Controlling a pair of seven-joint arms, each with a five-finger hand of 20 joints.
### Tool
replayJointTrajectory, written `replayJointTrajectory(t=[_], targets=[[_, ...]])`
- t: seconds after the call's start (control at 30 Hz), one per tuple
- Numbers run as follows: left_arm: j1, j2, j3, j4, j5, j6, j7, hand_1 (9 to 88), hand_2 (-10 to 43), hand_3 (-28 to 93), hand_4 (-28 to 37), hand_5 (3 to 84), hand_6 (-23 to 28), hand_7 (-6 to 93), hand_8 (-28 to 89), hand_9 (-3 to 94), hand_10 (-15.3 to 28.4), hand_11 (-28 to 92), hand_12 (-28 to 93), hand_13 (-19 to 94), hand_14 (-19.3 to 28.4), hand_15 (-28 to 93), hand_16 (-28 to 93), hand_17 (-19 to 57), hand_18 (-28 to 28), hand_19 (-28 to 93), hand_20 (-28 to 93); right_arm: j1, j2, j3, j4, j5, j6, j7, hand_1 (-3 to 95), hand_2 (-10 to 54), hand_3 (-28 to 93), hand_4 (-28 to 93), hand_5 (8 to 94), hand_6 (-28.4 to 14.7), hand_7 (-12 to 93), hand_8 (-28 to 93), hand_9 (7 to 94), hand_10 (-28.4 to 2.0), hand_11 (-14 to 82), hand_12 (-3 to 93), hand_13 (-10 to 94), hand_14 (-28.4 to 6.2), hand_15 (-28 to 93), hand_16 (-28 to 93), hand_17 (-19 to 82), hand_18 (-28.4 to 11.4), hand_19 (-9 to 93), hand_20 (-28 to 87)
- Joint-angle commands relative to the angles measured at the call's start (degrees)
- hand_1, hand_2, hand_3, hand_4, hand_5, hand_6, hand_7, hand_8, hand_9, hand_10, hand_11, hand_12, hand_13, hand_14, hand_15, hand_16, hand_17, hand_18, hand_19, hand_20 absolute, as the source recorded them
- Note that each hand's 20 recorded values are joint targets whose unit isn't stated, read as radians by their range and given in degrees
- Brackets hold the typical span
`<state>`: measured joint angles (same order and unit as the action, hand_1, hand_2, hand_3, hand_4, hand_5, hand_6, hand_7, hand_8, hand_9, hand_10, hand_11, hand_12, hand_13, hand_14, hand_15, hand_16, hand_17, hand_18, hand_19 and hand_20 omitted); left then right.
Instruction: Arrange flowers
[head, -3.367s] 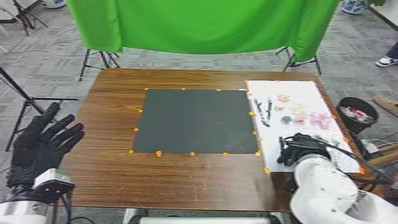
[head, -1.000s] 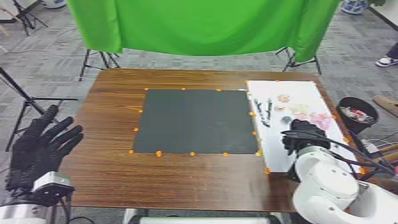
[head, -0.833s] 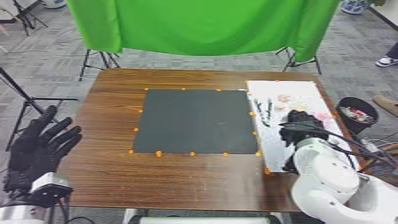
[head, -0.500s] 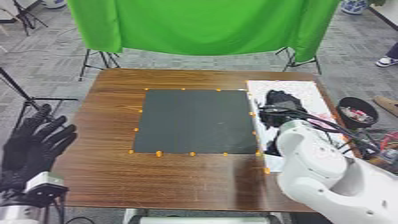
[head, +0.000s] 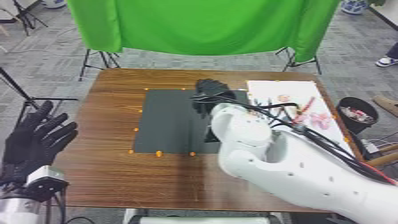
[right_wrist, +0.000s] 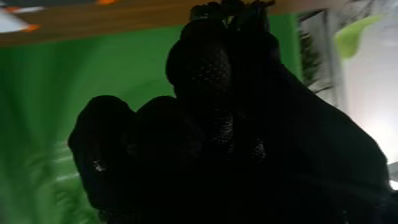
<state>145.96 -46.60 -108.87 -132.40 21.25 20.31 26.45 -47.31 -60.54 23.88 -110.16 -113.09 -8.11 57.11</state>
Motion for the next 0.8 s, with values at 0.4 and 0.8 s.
replayJointTrajectory(t=[0.4,0.8], targets=[[-11.87,0.03,4.53,2.4,3.19,-2.96,-3.04,29.7,7.5,62,-21.2,31.1,6.6,7.8,-8,26.9,18.2,23,11,19,26.5,52,-11,-6.9,28.4,54,-3,8.41,-15.59,-12.17,16.35,8.11,3.55,-0.57,53.0,0.1,79,-24,75.1,-5.4,38,22,84.1,-12.7,53.6,22.3,82,-8.0,78,22,62,-13.8,93,54],[-18.38,-3.45,6.23,4.35,6.78,-6.42,-10.89,29.7,7.4,62,-21.1,31.1,6.6,7.8,-8,26.9,18.2,23,11,19,26.6,52,-11,-6.9,28.4,54,-3,2.21,-16.63,-8.09,18.2,10.61,-2.64,2.52,53.3,0.1,78,-25,74.8,-5.0,38,20,84.1,-12.3,53.0,22.1,81,-7.8,77,22,62,-13.5,93,52]])
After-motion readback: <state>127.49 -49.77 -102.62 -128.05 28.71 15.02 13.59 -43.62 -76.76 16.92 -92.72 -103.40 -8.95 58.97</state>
